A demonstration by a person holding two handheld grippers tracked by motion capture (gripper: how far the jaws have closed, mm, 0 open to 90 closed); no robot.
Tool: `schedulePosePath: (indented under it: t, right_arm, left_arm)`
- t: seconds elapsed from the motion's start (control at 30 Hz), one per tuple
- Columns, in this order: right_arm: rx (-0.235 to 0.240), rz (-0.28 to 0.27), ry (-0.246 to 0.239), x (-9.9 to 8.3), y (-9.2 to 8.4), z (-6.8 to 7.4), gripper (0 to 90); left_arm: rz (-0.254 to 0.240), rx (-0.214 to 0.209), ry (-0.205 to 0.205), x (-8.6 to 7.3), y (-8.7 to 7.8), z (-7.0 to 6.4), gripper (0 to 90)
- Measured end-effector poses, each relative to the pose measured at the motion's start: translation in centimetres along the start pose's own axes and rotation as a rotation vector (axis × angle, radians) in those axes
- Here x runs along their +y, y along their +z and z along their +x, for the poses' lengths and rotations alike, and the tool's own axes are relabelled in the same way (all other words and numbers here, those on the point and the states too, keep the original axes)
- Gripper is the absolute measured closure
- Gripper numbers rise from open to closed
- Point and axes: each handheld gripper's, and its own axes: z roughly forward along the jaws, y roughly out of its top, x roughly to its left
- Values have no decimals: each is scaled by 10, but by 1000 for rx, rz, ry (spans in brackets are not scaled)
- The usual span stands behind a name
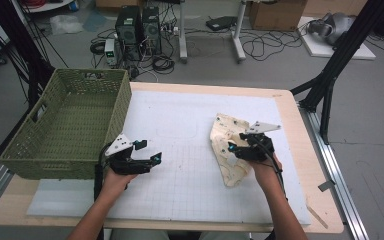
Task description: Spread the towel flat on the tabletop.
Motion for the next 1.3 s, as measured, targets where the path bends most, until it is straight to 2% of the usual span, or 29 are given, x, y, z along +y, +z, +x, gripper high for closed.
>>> schedulePosePath:
  t: [0.1, 0.2, 0.27, 0.3, 0.37, 0.4, 0.5, 0.63, 0.7, 0.8, 0.87, 0.93, 0.97, 1.03, 1.07, 1.23, 1.3]
  right_arm:
    - [38, 56, 11, -11, 18, 5, 466]
    - [46, 131, 10, -15, 32, 8, 529]
    - [47, 153, -12, -15, 39, 11, 654]
    - [62, 149, -6, -15, 39, 12, 761]
    - [80, 157, 9, -14, 40, 15, 859]
    - [71, 154, -13, -13, 41, 20, 871]
    - [164, 114, -7, -6, 41, 33, 874]
    - [268, 63, -33, 6, 43, 55, 872]
    - [296, 50, -63, 11, 45, 66, 872]
    - [357, 15, -70, 18, 47, 79, 873]
    - [418, -16, -75, 22, 48, 88, 872]
    - [447, -32, -93, 24, 47, 95, 821]
    - [444, -35, -92, 25, 45, 96, 735]
    - [418, -58, -86, 25, 38, 92, 650]
    - [390, -77, -81, 25, 33, 88, 607]
    - [267, -115, -43, 23, 2, 59, 537]
    - [204, -118, -49, 20, -10, 50, 526]
  left_arm:
    - [-6, 6, -3, 0, -1, 1, 204]
    - [-5, 13, -4, 0, -2, 3, 204]
    - [-7, 17, -3, 0, -3, 3, 205]
    - [-9, 18, -5, 0, -3, 4, 205]
    - [-11, 19, -11, 0, -3, 4, 206]
    - [-12, 21, -11, 0, -3, 4, 206]
    - [-14, 26, -11, 0, -3, 5, 206]
    - [-15, 27, -11, 1, -4, 5, 207]
    - [-14, 30, -11, 1, -5, 6, 207]
    - [-17, 30, -12, 1, -5, 6, 207]
    - [-18, 32, -16, 1, -5, 6, 207]
    - [-16, 34, -19, 0, -5, 7, 207]
    - [-13, 34, -16, 0, -5, 7, 207]
    - [-14, 32, -12, 0, -5, 6, 207]
    - [-11, 31, -11, 0, -5, 6, 207]
    - [1, 28, -7, 0, -2, 4, 207]
    - [5, 28, -7, -1, -1, 3, 207]
